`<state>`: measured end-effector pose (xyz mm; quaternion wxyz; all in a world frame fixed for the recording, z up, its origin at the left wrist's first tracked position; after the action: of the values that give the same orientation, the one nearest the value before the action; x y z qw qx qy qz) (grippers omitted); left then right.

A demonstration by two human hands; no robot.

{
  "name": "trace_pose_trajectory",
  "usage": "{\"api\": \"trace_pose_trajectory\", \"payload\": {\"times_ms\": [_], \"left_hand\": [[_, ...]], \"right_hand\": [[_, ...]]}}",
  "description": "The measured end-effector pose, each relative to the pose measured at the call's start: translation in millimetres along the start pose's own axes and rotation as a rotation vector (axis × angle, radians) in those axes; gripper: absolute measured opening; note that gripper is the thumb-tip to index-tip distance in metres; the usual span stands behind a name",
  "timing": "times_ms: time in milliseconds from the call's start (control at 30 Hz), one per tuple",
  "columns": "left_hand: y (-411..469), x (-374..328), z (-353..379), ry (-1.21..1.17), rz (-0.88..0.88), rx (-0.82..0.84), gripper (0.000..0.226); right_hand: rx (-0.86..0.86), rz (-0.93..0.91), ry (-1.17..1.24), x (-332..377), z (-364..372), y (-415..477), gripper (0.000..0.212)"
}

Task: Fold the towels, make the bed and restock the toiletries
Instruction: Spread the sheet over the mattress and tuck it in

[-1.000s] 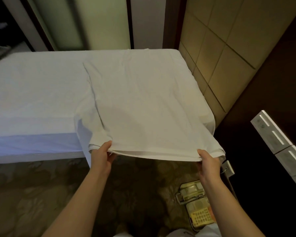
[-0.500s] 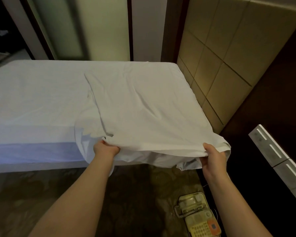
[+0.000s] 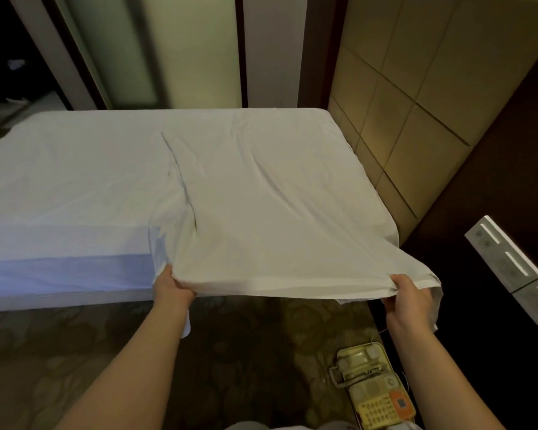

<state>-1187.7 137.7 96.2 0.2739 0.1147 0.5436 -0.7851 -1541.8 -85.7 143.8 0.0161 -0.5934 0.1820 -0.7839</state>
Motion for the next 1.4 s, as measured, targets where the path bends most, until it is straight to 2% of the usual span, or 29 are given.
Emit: {"api": "trace_pose_trajectory", "payload": {"times_ms": [67,167,267,367,567,667,833,1000,1100,1200,1300,1400], "left_hand": [[-8.7,-6.7,-8.0,0.068,0.107,-0.044,0.044],[-15.5,-6.8,-20.1,-0.006,0.122,-0.046,0.052],[-28.5,-5.0,-36.3,-0.030,0.180,-0.046,0.051],[-41.5,-1.0,-54.3,0.043,0.270,-0.028,0.049],[-62.3,11.2,-89.9,0.146,0.418,0.031,0.031],[-70.8,22.0,-108.4,0.204,0.478,0.039,0.034],[-79.7,48.5,-157.0,0.262,0.549,0.077,0.027],[-100.6,65.4,-193.4,0.262,0.644,0.105,0.036],[-107.9,55.9,-194.2,0.253,0.658,0.116,0.039],[-108.3,43.3,-175.0,0.252,0.675,0.143,0.039],[-100.1,34.7,-144.7,0.248,0.695,0.163,0.032],[-84.7,21.7,-111.8,0.239,0.686,0.158,0.038]], "right_hand": [[0.024,-0.035,-0.011,3.6,-3.4,-1.4,0.049],[0.030,-0.047,-0.004,7.1,-12.1,-6.9,0.049],[0.024,-0.051,0.013,8.0,-24.9,-14.5,0.047],[0.014,-0.096,0.025,9.6,-44.0,-23.6,0.043],[0.081,-0.128,0.078,-0.2,-67.4,-40.9,0.034],[0.117,-0.137,0.101,-13.6,-75.6,-47.6,0.033],[0.103,-0.161,0.155,-44.3,-114.6,-59.8,0.036],[0.060,-0.291,0.264,-49.3,-154.5,-85.8,0.029],[0.058,-0.294,0.299,-50.1,-152.9,-88.5,0.053],[0.082,-0.270,0.293,-45.5,-132.0,-84.6,0.061],[0.118,-0.222,0.270,-45.5,-100.9,-72.8,0.054],[0.090,-0.193,0.227,-45.5,-71.7,-49.0,0.043]]}}
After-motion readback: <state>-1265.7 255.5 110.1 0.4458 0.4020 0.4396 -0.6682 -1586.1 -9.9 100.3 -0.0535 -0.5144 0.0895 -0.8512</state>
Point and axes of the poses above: each hand's wrist, its own y-axis towards the middle knuckle, its own z-axis out of the palm, x = y × z, the point moved 7 cm from there along y, towards the middle knuckle, and after that the axes turned 7 degrees about -z, right-handed, at the moved point
